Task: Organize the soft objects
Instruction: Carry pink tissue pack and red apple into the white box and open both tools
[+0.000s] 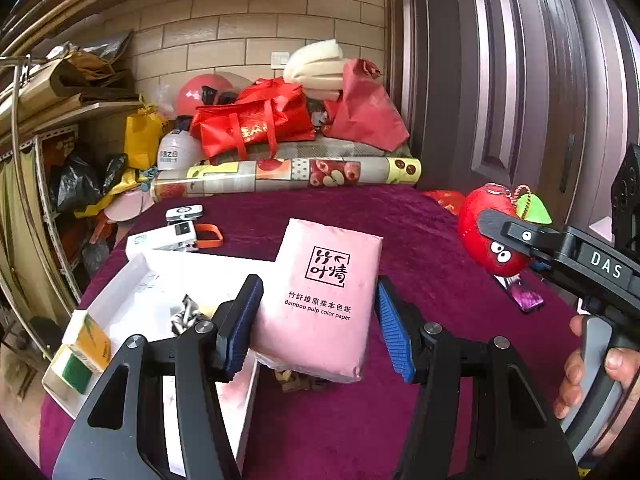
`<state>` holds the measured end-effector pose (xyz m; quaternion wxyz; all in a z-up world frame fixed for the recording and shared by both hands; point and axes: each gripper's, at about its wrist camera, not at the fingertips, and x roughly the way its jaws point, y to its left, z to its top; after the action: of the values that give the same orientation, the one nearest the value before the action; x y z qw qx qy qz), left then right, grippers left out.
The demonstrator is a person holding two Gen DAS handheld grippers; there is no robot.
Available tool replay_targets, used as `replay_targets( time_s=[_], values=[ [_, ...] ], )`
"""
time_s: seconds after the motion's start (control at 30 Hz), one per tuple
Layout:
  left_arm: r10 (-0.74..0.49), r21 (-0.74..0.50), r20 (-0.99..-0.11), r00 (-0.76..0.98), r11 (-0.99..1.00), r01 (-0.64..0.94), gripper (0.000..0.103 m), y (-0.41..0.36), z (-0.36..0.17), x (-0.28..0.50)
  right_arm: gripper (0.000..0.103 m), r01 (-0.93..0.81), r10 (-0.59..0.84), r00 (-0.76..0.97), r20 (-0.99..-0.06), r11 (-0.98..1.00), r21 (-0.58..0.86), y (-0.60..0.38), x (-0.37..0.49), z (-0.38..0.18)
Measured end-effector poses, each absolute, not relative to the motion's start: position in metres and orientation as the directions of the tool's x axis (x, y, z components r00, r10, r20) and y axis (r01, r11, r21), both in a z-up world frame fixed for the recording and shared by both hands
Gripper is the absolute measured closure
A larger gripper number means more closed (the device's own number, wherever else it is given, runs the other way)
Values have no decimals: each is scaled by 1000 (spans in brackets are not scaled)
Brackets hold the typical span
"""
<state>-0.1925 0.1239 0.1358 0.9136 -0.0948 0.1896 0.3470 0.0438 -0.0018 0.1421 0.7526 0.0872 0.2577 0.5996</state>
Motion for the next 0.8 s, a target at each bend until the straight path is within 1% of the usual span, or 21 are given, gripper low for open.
replay_targets(
  time_s=[0.5, 0.8],
  values=[
    [659, -99, -370, 655, 673, -733, 46, 140, 143, -241, 47, -897, 951, 100, -291, 213, 387, 11, 5, 151],
    [782, -144, -320, 535, 518, -843, 46, 178, 154, -301, 47, -909, 948, 71, -310, 189, 372, 24, -6, 148]
  ],
)
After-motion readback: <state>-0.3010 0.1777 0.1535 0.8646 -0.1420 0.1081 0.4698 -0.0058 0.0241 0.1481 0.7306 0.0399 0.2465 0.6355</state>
